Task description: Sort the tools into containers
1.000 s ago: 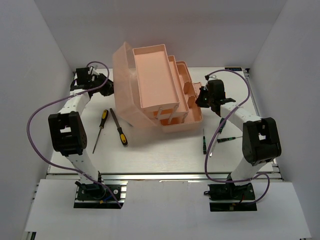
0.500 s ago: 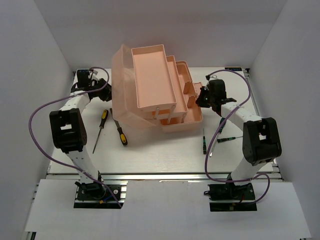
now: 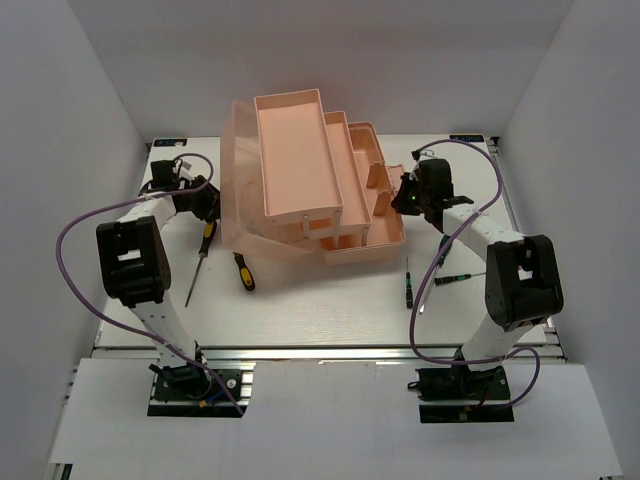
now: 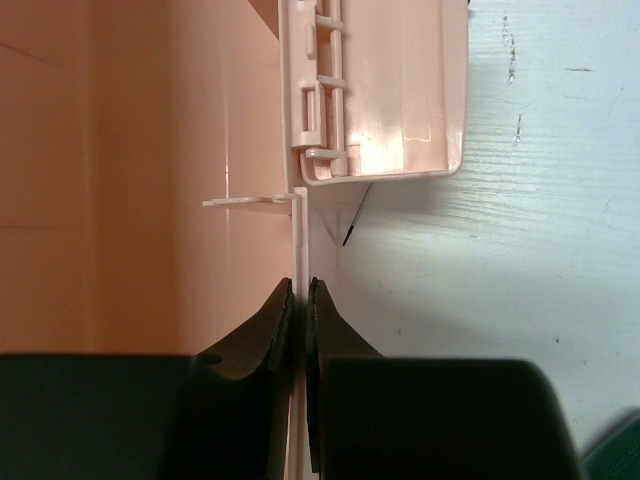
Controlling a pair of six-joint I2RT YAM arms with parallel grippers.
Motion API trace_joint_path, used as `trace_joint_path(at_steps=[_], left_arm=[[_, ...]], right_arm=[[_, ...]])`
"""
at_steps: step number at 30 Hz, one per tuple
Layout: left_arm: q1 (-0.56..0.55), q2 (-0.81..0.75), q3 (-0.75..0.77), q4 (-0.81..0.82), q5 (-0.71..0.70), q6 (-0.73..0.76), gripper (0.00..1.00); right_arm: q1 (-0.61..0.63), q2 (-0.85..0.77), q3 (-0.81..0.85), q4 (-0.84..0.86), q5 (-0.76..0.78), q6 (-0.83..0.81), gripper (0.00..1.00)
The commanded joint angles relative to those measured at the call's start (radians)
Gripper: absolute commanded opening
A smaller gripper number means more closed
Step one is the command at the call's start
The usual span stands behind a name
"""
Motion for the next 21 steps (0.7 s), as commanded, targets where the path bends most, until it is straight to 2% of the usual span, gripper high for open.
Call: trace_joint_path(at_steps=[1,10,21], left_arm=[[-0.008,-0.067,-0.003,0.013,0.054,0.017,0.48],[-0.008,-0.083,-0.022,-0.027,0.051,0.045,0.48],[-0.01,0.003,0.093,-0.078,0.04,0.028,0.48]], right_arm=[[-0.001,-0.007,0.02,0.01,-0.048,0.035,0.0],[-0.003,-0.004,0.017,0.01,-0.053,0.027,0.0],[-0.035,0.011,0.039,0.01,-0.051,0.012,0.0]])
